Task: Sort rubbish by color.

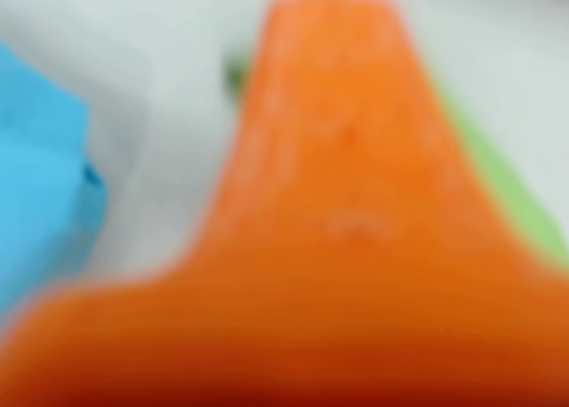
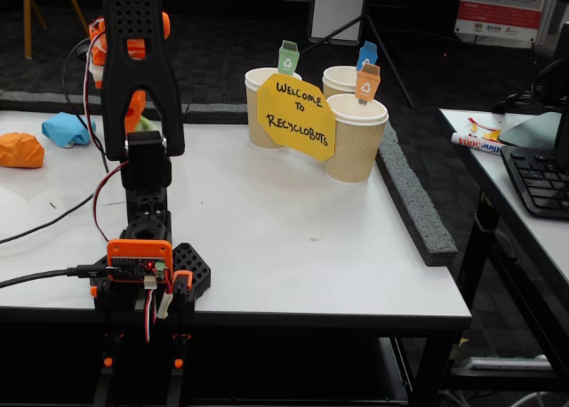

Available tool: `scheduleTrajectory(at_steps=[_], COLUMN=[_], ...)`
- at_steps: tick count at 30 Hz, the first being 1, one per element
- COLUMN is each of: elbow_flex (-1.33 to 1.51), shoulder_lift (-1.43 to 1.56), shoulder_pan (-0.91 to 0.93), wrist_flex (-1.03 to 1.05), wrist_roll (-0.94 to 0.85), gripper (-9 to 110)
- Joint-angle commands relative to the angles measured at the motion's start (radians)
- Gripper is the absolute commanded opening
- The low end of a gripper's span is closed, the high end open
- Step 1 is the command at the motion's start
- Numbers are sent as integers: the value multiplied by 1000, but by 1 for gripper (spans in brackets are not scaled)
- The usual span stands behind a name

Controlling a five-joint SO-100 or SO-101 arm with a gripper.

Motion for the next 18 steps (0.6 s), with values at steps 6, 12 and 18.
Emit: scheduleTrajectory(at_steps=[6,12,18], elbow_flex=[-115,-130,-167], shoulder_lift=[40,44,133], shoulder_pan=[77,120,160], wrist_flex=[-94,-92,-12], wrist_roll=[-21,-21,-21], gripper=[5,0,0])
